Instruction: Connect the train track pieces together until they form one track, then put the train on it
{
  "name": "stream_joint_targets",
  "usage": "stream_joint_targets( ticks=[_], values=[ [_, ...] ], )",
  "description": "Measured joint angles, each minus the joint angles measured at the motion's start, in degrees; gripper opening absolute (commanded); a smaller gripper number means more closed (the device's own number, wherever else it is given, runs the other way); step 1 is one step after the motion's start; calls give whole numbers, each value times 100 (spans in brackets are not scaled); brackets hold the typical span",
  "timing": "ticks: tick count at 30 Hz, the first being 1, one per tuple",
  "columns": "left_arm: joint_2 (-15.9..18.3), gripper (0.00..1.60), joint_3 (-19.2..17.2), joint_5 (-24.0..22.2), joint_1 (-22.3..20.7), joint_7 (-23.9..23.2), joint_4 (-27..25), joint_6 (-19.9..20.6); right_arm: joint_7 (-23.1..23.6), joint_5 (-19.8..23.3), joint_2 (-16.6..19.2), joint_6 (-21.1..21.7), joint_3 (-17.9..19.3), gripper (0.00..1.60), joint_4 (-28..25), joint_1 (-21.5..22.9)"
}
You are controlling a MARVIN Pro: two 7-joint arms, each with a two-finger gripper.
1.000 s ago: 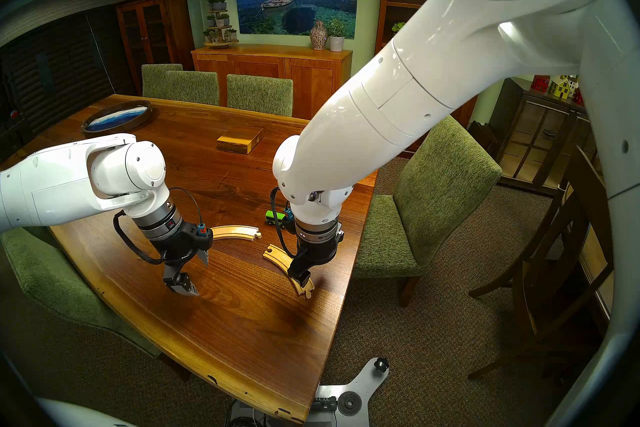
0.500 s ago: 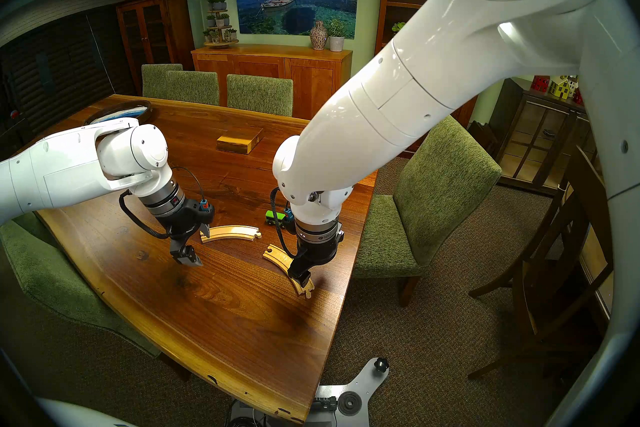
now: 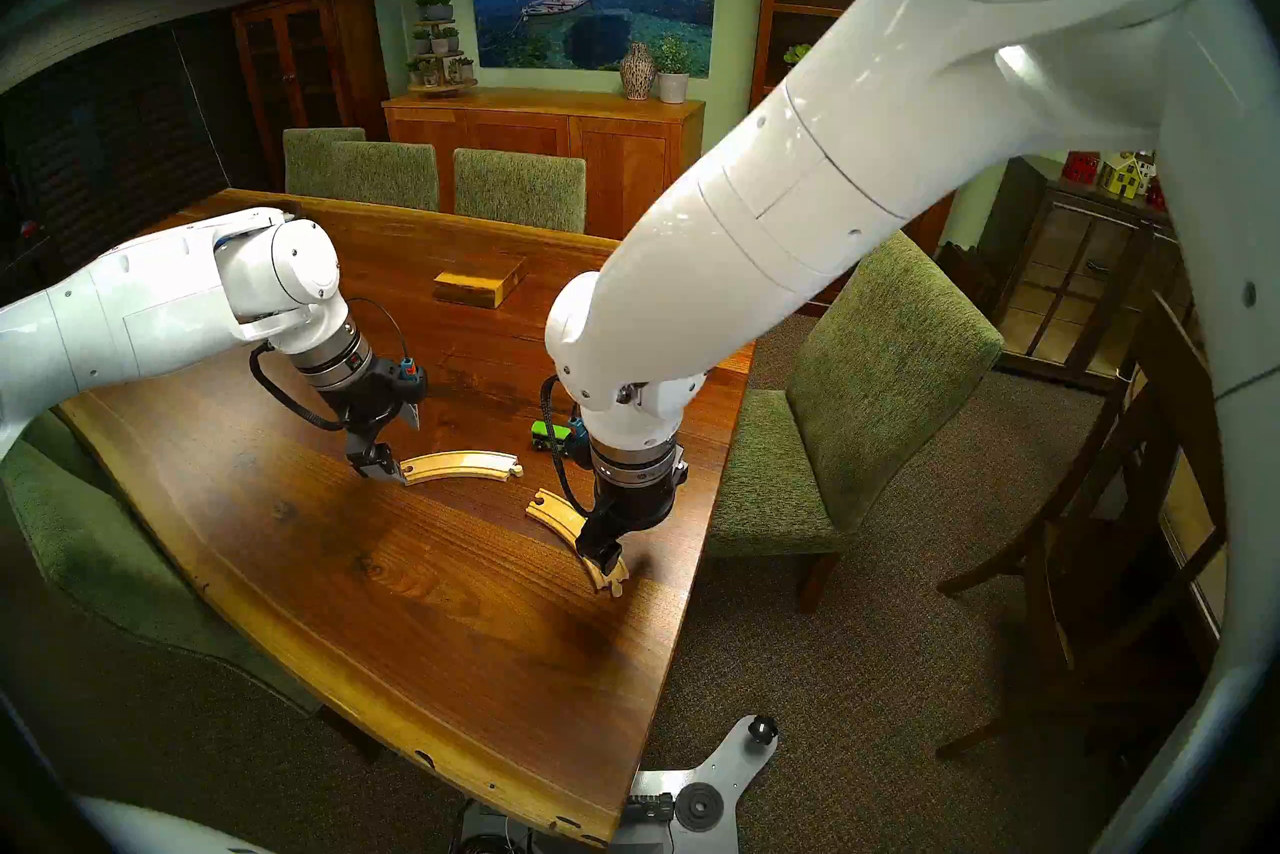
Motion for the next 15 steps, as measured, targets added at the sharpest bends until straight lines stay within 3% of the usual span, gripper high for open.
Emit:
stream_joint_targets(
  ticks=[15],
  values=[
    [-646, 160, 69, 27, 273, -109, 962, -592, -2, -3, 1, 3, 1, 160, -1, -1]
  ],
)
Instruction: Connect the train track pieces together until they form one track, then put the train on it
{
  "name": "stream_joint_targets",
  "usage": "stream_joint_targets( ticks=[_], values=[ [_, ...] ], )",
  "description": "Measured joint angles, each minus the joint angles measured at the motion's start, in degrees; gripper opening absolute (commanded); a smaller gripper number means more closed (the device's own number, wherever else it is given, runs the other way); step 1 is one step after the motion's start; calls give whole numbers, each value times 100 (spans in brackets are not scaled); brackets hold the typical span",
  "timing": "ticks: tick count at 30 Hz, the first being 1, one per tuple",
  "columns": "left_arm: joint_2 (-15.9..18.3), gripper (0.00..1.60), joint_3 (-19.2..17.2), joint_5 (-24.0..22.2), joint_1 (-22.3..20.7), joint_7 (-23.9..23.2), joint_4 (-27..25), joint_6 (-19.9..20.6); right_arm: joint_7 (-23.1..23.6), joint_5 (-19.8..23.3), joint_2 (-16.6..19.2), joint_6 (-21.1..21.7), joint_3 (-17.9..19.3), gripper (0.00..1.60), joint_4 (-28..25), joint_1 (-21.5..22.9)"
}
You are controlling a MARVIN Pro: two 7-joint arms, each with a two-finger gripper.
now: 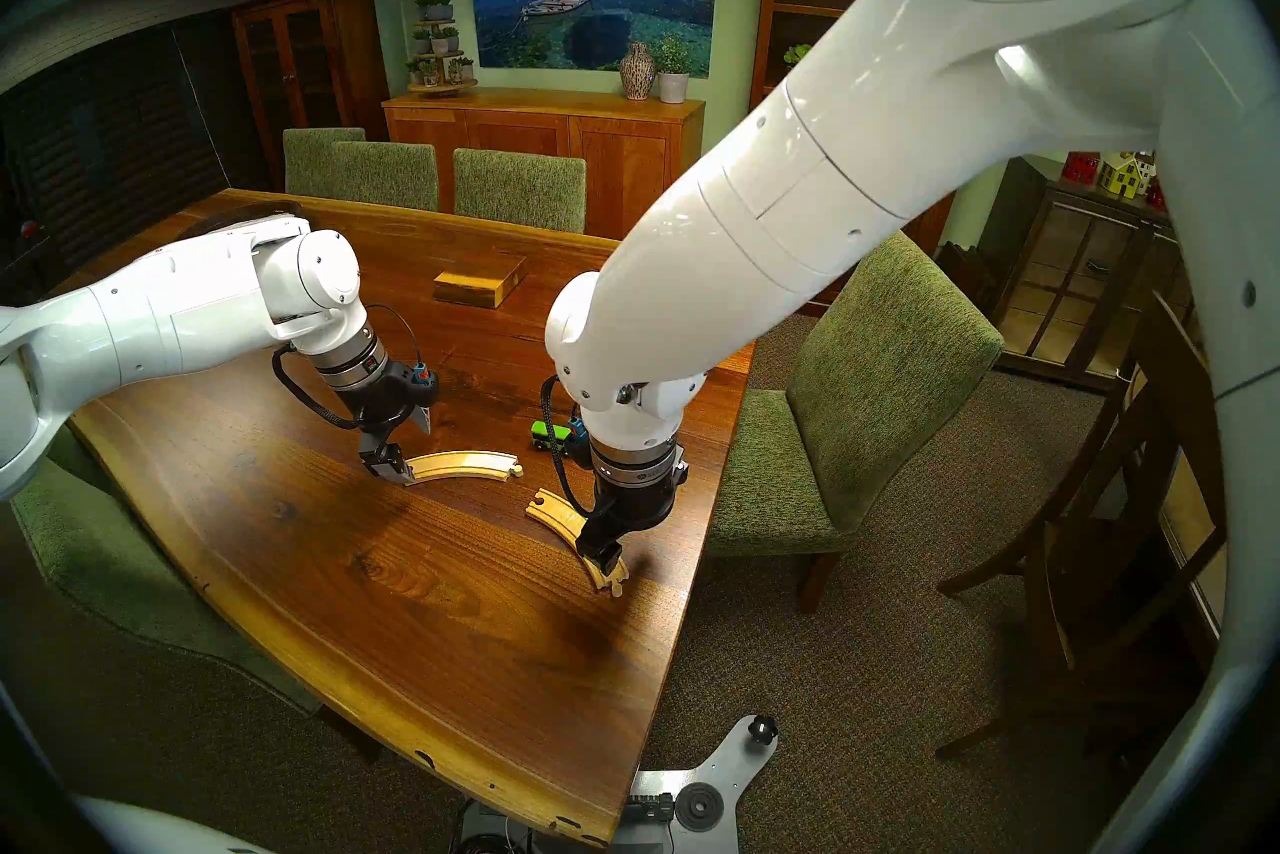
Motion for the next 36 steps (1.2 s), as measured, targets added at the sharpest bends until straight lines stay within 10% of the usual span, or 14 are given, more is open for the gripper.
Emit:
stream_joint_targets(
  ticks=[10, 26, 36],
  values=[
    [-96, 160, 46, 174, 187, 557, -232, 143, -1, -2, 1, 2, 1, 160, 0, -1],
    [-76, 0, 29, 190, 236, 424, -159, 86, -2, -3, 2, 4, 2, 160, -1, -1],
    [273, 0, 107, 179, 168, 164, -717, 31, -4, -5, 3, 5, 3, 160, -1, -2]
  ],
)
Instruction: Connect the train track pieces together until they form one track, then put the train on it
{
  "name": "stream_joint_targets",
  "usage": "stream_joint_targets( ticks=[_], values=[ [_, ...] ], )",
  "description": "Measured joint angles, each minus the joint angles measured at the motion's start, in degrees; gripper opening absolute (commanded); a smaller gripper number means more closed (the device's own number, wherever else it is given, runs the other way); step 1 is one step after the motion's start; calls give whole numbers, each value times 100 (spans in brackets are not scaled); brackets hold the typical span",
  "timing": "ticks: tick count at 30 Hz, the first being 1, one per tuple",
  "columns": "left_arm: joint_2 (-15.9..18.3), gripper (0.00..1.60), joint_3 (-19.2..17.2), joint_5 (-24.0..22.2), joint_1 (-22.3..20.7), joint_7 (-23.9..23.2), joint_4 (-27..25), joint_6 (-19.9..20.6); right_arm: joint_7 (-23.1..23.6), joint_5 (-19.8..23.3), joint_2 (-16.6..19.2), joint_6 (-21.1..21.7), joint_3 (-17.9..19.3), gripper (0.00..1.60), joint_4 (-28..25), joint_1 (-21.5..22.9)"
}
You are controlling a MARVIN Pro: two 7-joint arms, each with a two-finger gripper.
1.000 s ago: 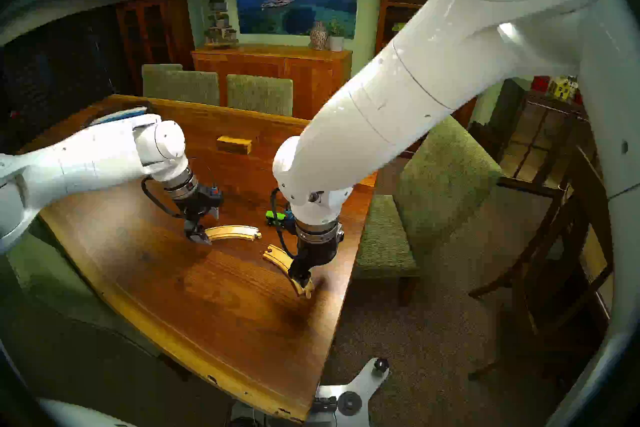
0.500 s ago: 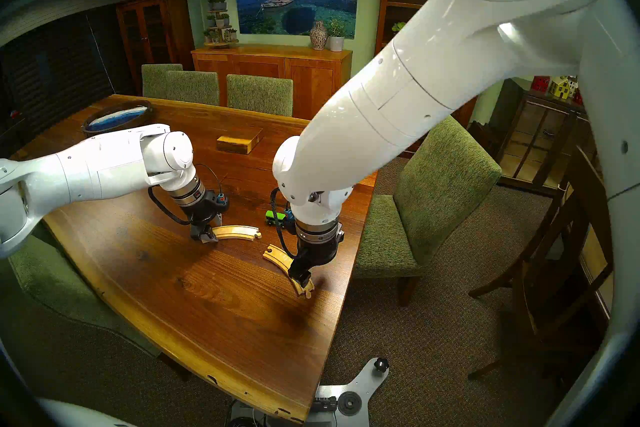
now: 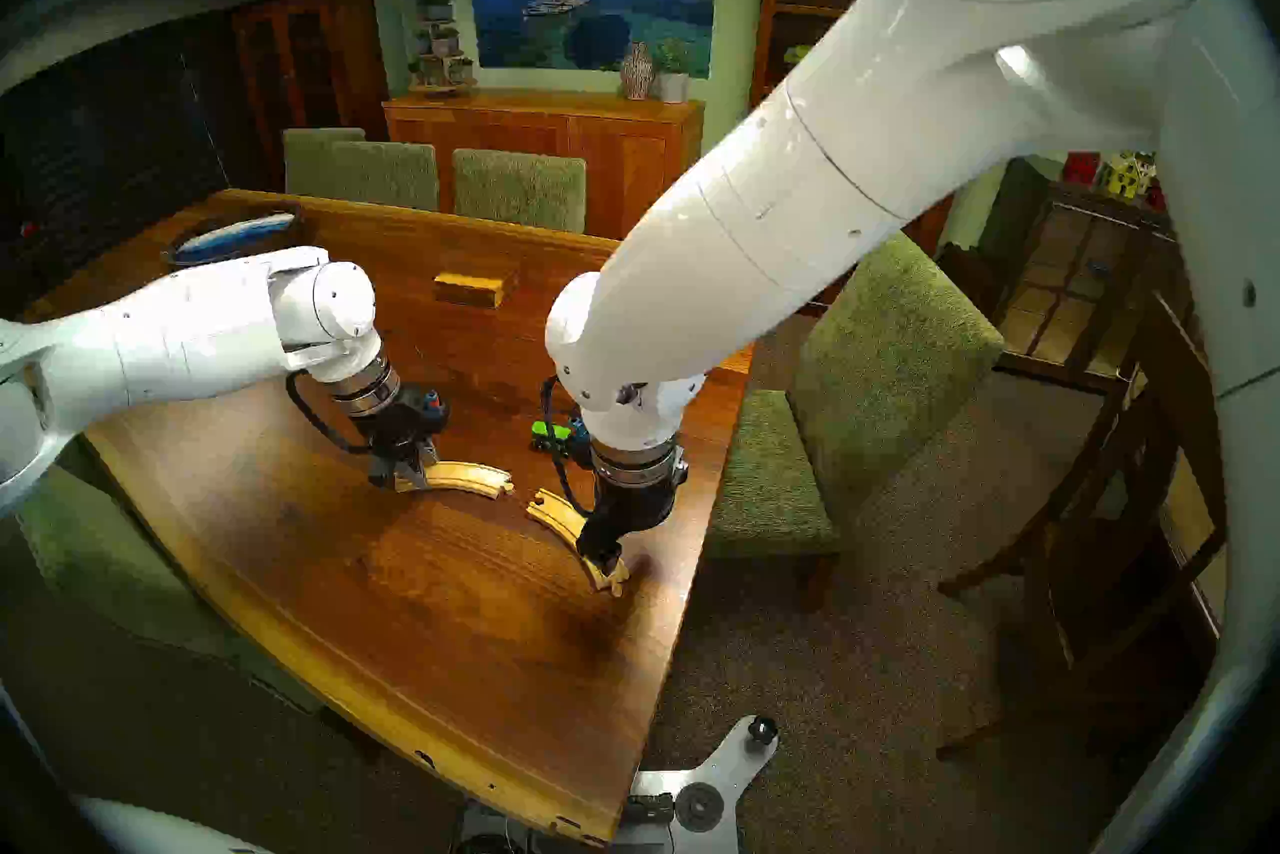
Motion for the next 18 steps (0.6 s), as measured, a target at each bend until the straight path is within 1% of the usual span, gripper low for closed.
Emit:
stream_joint_targets(
  ticks=[8, 16, 18],
  values=[
    [513, 0, -43, -109, -86, -213, -786, 221, -2, 0, 0, 1, 1, 160, 0, -2],
    [870, 0, -145, -144, -199, -245, -1202, 447, -3, 0, 0, 1, 1, 160, 0, -3],
    [953, 0, -179, -160, -208, -203, -1294, 575, -3, 0, 0, 1, 1, 160, 0, -3]
  ],
)
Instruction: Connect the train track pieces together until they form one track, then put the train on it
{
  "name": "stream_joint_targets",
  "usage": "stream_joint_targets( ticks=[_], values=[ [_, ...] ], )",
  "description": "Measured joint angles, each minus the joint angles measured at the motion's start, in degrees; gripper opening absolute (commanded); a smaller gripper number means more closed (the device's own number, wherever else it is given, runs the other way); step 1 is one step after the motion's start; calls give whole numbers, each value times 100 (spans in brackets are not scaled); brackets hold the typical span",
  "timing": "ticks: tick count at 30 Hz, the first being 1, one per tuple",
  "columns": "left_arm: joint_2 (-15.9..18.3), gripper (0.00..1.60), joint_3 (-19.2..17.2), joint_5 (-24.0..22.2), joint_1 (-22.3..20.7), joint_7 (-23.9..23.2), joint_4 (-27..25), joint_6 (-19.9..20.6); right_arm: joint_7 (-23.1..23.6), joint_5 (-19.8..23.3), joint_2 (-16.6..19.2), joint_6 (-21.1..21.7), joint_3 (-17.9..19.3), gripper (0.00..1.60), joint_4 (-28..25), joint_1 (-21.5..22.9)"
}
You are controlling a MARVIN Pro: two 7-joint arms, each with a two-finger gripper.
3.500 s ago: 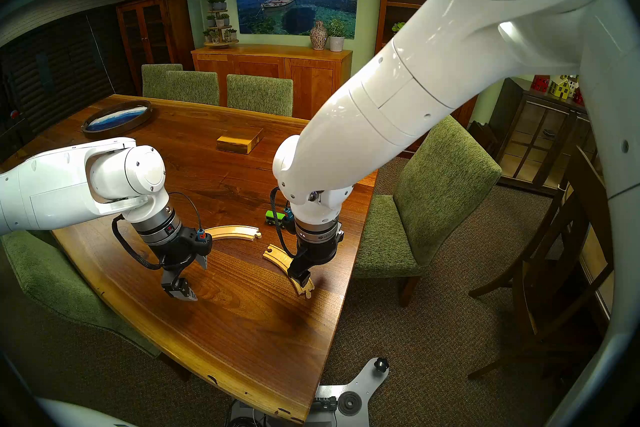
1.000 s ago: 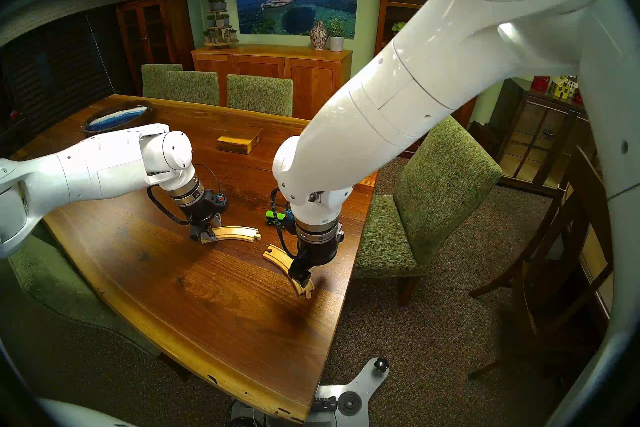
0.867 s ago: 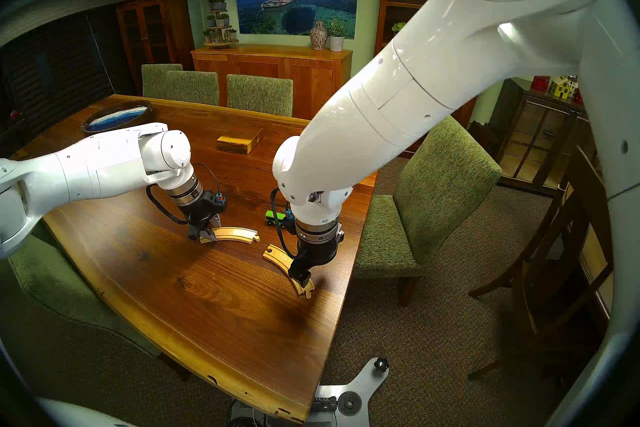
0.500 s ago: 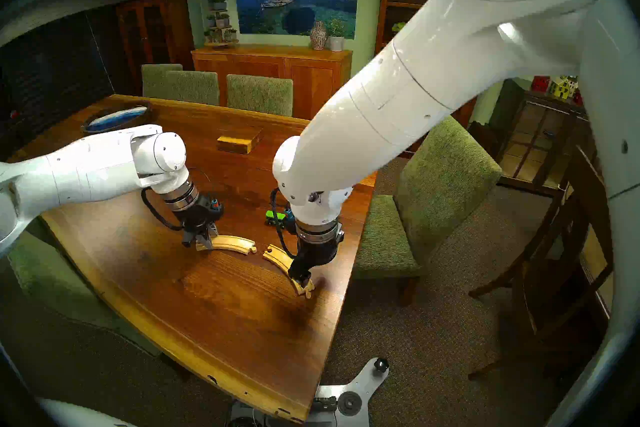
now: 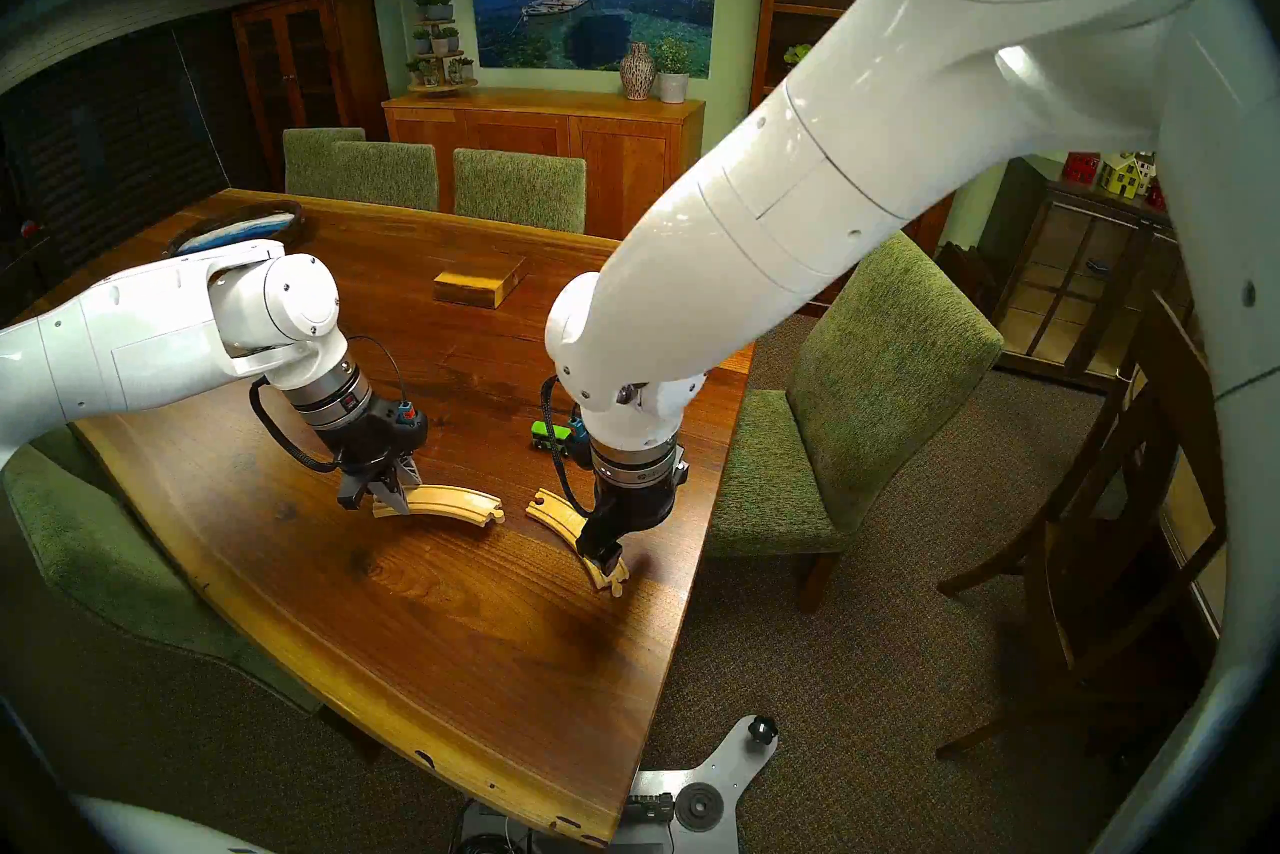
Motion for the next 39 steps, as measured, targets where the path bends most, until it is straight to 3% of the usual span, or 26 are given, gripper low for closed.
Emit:
stream_joint_targets(
  ticks=[15, 39],
  values=[
    [92, 0, -97, -110, 26, 399, -338, 461, -1, -1, 1, 1, 1, 160, 0, 0],
    [-368, 0, -94, -36, 57, 696, -236, 550, -2, -2, 2, 3, 2, 160, 0, 0]
  ],
)
